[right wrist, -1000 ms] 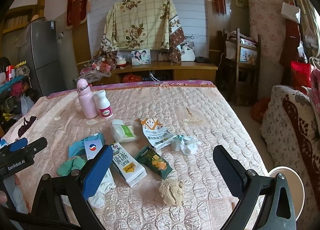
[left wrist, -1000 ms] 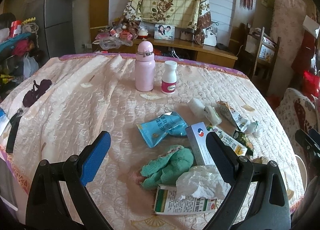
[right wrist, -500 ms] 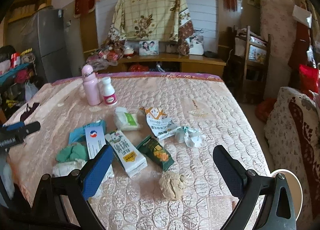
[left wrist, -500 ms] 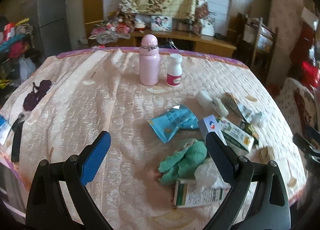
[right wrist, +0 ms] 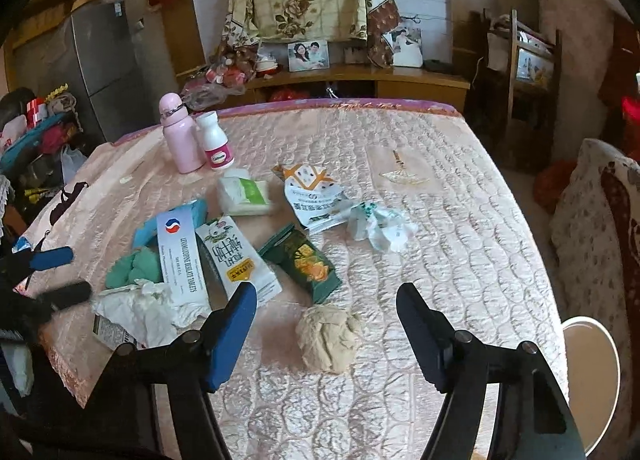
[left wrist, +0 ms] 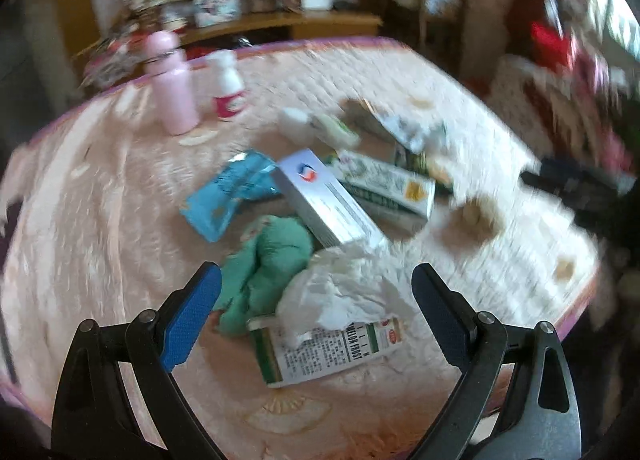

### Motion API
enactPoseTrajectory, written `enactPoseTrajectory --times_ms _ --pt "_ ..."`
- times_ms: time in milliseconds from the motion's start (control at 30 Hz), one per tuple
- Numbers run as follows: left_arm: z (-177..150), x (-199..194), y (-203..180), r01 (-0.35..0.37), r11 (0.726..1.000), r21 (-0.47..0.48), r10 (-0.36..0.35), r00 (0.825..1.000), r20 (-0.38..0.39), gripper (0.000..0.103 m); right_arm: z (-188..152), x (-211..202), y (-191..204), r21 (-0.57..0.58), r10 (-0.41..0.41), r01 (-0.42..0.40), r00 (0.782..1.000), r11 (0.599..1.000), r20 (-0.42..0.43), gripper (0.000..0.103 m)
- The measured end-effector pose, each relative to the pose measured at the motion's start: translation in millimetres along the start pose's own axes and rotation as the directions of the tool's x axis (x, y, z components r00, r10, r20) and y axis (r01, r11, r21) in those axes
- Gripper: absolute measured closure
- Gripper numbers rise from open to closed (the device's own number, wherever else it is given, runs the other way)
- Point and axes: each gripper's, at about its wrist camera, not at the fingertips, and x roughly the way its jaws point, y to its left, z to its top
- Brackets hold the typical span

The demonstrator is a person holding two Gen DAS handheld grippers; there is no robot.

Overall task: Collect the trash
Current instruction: 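Grasp the beige crumpled paper with right gripper while left grasps white tissue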

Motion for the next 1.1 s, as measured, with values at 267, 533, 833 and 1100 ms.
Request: enactPoseTrajectory --times_ms 267,533,833,1100 --pt "6 55 -13 0.033 0.999 0.04 -0.026 0.985 -0.169 0.082 -14 11 -17 -0.021 -0.008 0.007 0.997 1.0 -0.08 0.033" --pt "18 36 2 0.13 0.991 -0.033 -0.134 0.98 -0.145 0.097 -27 53 -17 0.021 0.086 -0.084 0.983 0.996 -0.162 0.053" --pt "44 -10 0 0.188 0.98 -0.071 -0.193 0.979 -0.063 0.099 -26 46 -24 0.074 0.157 -0.149 0.981 0.986 -0.117 0.075" --pt "47 -14 -31 0.083 0.997 0.003 -0.082 0.995 -0.063 0.097 -21 3 -52 0.095 0.143 -0.137 0.988 0.986 -0.058 0.075"
